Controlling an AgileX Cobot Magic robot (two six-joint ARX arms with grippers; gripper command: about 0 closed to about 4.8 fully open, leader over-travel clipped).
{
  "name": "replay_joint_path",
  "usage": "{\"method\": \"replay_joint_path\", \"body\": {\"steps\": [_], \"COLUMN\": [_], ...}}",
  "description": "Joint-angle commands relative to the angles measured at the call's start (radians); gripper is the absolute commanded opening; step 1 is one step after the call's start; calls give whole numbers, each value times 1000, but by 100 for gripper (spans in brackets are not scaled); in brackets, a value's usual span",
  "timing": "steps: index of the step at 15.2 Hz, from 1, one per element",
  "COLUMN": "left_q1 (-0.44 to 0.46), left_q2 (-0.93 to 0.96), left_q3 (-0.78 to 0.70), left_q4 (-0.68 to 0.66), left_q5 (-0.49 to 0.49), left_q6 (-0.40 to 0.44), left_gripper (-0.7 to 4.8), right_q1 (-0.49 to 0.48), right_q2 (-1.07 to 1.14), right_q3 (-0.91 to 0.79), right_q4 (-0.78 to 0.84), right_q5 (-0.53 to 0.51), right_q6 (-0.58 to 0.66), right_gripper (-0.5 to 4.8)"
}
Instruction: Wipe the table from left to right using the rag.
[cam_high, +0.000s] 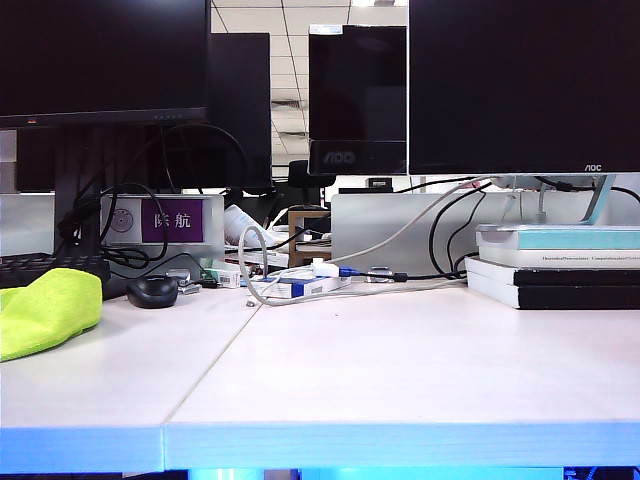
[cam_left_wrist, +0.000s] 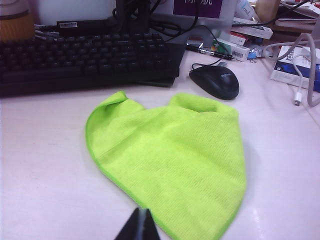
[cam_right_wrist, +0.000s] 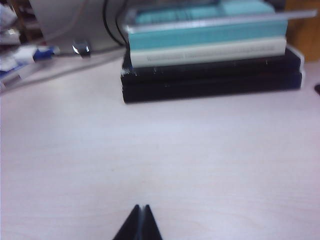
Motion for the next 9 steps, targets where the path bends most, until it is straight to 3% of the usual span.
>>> {"method": "replay_joint_path", "body": {"steps": [1,6,9], "left_q1": [-1,-1,-1], "left_q2": [-2,-2,-1], "left_q3": [-3,-3,54], "left_q4": [-8,-5,49], "left_q5": [4,3,-35], "left_q6": [3,2,-96], "left_gripper": [-4,-4,-4], "right_q1": [1,1,2], "right_q2": [-1,-1,-1], "right_q3": [6,6,60], "right_q4": [11,-40,64], "right_q5": [0,-2,-21], "right_q6": [3,3,129], "right_gripper": [-5,-5,-5]}}
